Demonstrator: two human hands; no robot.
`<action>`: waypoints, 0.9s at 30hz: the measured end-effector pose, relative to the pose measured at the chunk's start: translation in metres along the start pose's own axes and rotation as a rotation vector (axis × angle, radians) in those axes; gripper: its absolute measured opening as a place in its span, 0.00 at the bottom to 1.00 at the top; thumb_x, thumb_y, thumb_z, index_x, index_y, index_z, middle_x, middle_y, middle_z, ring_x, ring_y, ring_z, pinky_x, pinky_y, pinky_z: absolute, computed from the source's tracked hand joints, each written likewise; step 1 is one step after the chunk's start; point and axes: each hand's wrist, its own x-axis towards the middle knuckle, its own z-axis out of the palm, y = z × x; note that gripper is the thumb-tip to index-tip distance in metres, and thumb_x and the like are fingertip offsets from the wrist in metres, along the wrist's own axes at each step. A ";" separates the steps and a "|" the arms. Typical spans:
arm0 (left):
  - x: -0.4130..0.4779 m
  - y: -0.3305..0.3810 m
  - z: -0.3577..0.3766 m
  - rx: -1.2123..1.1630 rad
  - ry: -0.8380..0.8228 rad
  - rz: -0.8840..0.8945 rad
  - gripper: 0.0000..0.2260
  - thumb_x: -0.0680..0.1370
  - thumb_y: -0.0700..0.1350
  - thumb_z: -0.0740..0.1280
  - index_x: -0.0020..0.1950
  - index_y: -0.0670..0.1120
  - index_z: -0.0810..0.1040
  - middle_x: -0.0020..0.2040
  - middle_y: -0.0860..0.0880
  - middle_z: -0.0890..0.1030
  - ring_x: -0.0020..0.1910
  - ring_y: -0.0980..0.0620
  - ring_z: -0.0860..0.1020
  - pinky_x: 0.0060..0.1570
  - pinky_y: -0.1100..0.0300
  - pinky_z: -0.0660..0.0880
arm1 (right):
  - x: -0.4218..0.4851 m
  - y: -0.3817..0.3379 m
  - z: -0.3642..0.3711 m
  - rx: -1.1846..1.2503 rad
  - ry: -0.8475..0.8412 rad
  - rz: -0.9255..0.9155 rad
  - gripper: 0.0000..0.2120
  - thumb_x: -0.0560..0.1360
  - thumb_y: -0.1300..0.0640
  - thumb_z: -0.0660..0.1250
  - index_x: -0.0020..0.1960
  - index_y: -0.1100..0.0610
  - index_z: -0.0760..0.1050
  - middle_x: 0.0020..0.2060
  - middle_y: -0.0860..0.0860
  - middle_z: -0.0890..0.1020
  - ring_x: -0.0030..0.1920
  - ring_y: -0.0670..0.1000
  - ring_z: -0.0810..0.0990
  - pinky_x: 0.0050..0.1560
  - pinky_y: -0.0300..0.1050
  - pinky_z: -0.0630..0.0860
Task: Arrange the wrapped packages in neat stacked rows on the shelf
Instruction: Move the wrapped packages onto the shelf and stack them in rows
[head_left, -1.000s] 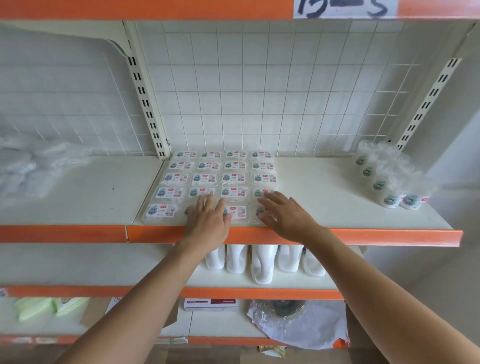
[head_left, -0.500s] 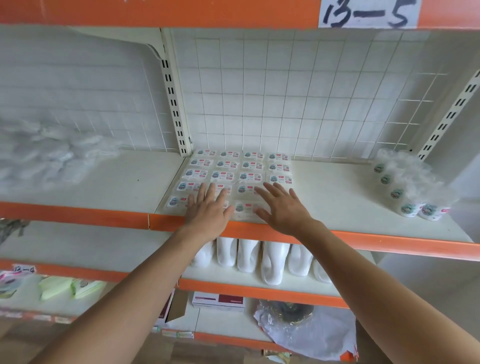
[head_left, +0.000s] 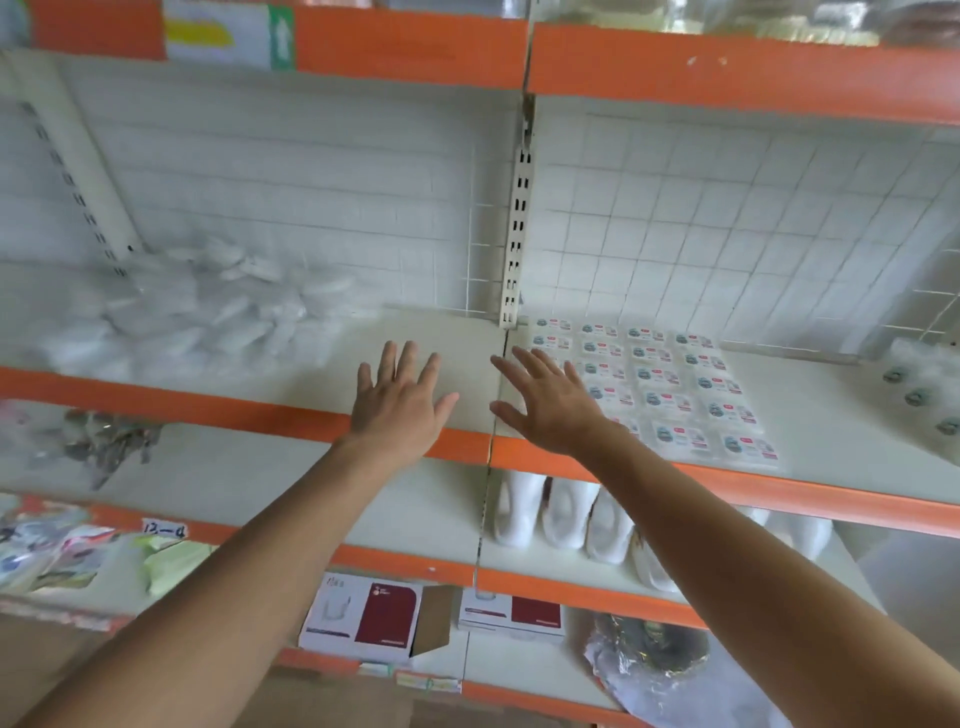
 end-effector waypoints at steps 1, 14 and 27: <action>-0.001 -0.017 -0.002 0.006 -0.002 -0.011 0.27 0.83 0.59 0.46 0.79 0.50 0.48 0.80 0.45 0.46 0.78 0.43 0.42 0.74 0.42 0.46 | 0.010 -0.015 0.002 0.002 -0.003 -0.005 0.30 0.80 0.38 0.53 0.78 0.45 0.49 0.78 0.50 0.51 0.78 0.53 0.48 0.75 0.61 0.48; 0.022 -0.169 0.009 0.002 -0.013 -0.042 0.27 0.83 0.55 0.49 0.79 0.45 0.50 0.79 0.44 0.48 0.78 0.44 0.44 0.75 0.46 0.48 | 0.140 -0.145 0.051 0.027 -0.078 -0.130 0.30 0.81 0.41 0.54 0.79 0.47 0.49 0.78 0.51 0.52 0.77 0.53 0.51 0.75 0.60 0.52; 0.082 -0.232 0.044 -0.148 0.106 0.057 0.16 0.79 0.43 0.61 0.67 0.41 0.72 0.72 0.41 0.65 0.69 0.39 0.67 0.58 0.48 0.73 | 0.254 -0.182 0.101 0.214 -0.069 -0.111 0.21 0.81 0.46 0.56 0.73 0.47 0.65 0.73 0.51 0.63 0.69 0.55 0.69 0.63 0.54 0.72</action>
